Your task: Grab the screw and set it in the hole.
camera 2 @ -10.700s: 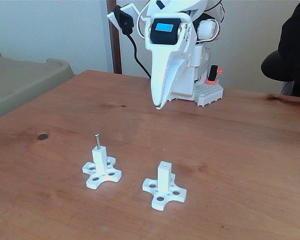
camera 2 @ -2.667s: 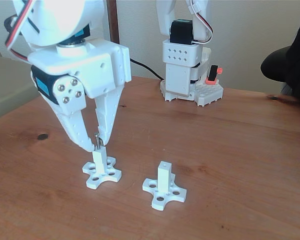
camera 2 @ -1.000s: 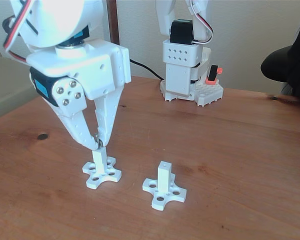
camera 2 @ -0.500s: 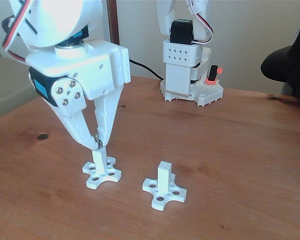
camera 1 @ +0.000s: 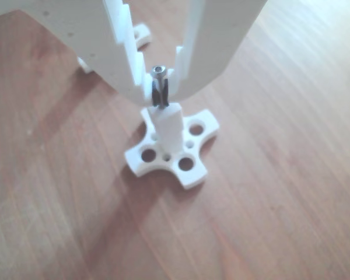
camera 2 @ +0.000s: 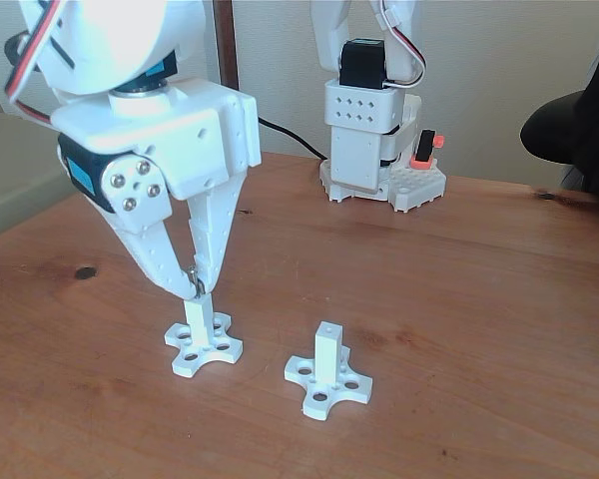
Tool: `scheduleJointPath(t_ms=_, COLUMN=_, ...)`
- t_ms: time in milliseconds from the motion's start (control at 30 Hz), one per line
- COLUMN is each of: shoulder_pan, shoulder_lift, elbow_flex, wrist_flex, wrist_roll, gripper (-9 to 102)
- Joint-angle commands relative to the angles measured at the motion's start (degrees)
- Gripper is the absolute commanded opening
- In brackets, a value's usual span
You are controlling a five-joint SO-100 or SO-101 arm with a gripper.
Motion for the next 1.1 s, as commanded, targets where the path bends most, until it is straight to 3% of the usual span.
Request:
scheduleJointPath(t_ms=0, shoulder_pan=-0.5, shoulder_lift=2.4, elbow_flex=-5.7, wrist_flex=0.6, wrist_roll=0.2, gripper=-2)
scheduleJointPath(t_ms=1067, shoulder_pan=-0.8, shoulder_lift=4.4, elbow_flex=-7.1, wrist_flex=3.3, wrist_roll=1.5, gripper=-4)
